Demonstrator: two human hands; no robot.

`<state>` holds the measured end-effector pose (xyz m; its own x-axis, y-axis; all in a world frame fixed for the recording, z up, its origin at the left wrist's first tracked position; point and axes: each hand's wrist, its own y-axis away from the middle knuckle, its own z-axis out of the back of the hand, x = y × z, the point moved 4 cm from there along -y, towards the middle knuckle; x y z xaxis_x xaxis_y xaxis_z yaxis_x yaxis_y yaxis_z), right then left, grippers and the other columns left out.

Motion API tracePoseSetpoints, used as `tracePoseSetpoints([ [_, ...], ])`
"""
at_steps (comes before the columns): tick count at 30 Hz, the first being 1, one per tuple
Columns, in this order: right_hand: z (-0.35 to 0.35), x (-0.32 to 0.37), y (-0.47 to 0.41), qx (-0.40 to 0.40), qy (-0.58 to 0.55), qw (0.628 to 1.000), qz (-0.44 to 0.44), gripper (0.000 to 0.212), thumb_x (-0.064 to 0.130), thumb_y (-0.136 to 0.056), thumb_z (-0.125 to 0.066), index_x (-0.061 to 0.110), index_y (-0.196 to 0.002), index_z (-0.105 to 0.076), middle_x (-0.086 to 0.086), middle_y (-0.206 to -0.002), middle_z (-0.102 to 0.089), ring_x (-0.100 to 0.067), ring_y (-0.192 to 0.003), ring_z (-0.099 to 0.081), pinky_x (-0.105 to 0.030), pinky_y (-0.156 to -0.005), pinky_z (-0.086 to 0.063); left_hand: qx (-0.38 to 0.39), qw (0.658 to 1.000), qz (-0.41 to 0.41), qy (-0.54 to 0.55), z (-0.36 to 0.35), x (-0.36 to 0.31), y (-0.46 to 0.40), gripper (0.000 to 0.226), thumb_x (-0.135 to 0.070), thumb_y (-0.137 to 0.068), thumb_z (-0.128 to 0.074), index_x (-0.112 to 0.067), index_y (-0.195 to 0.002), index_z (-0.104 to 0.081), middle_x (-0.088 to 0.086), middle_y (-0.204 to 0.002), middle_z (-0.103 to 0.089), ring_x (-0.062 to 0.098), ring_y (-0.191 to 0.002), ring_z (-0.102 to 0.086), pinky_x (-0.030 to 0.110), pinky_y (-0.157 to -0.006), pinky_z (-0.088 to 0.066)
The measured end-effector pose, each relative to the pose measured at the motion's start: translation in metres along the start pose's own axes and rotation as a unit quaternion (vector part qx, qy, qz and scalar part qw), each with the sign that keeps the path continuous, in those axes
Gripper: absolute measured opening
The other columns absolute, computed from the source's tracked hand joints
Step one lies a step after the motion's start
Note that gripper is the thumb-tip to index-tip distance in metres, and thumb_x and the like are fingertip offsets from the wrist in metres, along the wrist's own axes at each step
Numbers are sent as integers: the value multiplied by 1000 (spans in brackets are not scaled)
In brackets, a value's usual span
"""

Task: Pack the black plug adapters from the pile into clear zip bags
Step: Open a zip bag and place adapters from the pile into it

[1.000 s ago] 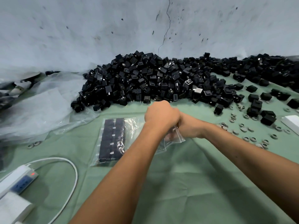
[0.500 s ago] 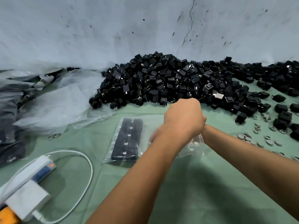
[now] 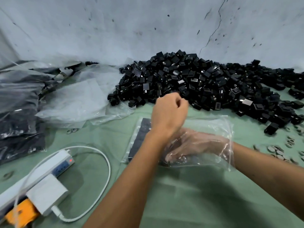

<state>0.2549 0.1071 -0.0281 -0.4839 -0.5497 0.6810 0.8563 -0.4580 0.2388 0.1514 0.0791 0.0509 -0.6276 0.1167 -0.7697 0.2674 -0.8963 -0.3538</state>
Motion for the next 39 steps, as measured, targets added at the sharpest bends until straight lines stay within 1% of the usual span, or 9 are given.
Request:
tracePoseSetpoints([
  [4,-7,13,-2,34,-102,993,49,25,29,-89,-81,16,-111,-77,-3,-106,-78,-43,-96,-72,-67,-79,-57,-54,996,73,-14,17,57,-7,34,-24,-95,-55,-18,-62,-52,-7,-57,-55,7,-53,-46,22,-49,-32],
  [8,-10,7,-7,42,-122,991,33,35,45,-82,-85,25,-110,-78,2,-105,-78,-25,-94,-75,-46,-77,-62,-64,992,103,-20,16,86,-8,31,-26,-92,-54,-15,-63,-54,-3,-60,-57,18,-61,-53,31,-57,-37],
  [12,-11,6,-9,35,-119,992,32,30,37,-83,-86,26,-110,-79,2,-105,-79,-19,-96,-76,-53,-84,-62,-46,992,99,-61,3,97,0,29,-29,-93,-54,-14,-67,-55,-3,-62,-58,17,-61,-55,31,-55,-37],
  [15,-11,8,-9,19,-114,992,57,27,18,-86,-85,11,-112,-77,9,-103,-78,-10,-93,-76,-29,-80,-62,-53,987,75,-129,-2,96,6,33,-28,-94,-55,-19,-63,-47,-7,-56,-49,7,-53,-44,27,-48,-25],
  [19,-4,-1,-1,12,-113,993,25,21,22,-91,-79,28,-111,-76,-6,-108,-78,-41,-95,-73,-59,-82,-60,-47,969,23,-241,-7,88,13,28,-29,-99,-50,-18,-74,-49,-4,-62,-47,19,-55,-45,32,-53,-29],
  [23,8,-21,23,88,-143,986,-3,22,18,-101,-67,11,-120,-73,-17,-105,-75,-28,-77,-72,-29,-66,-60,-31,950,-6,-310,-13,84,15,22,-30,-101,-48,-18,-83,-53,-2,-68,-50,17,-58,-45,32,-57,-35],
  [29,49,-64,78,134,-147,972,-122,19,20,-93,-73,12,-111,-77,-14,-112,-76,-33,-105,-74,-39,-85,-62,18,936,10,-352,-20,70,17,22,-35,-99,-52,-14,-105,-54,7,-103,-62,27,-96,-55,38,-77,-46],
  [34,101,-98,97,-71,-54,954,-288,11,15,-83,-68,11,-73,-69,-10,-68,-66,-15,-52,-57,-23,-47,-45,59,936,-15,-348,-39,62,29,57,-54,-102,-42,-14,-142,-46,9,-161,-34,29,-152,-23,46,-123,-26],
  [39,131,-100,68,-443,98,844,-285,10,23,-94,-70,13,-95,-68,-9,-95,-71,-26,-85,-65,-35,-70,-52,152,918,19,-366,-52,80,31,79,-66,-103,-19,-14,-163,-16,4,-173,0,26,-159,8,49,-129,-1],
])
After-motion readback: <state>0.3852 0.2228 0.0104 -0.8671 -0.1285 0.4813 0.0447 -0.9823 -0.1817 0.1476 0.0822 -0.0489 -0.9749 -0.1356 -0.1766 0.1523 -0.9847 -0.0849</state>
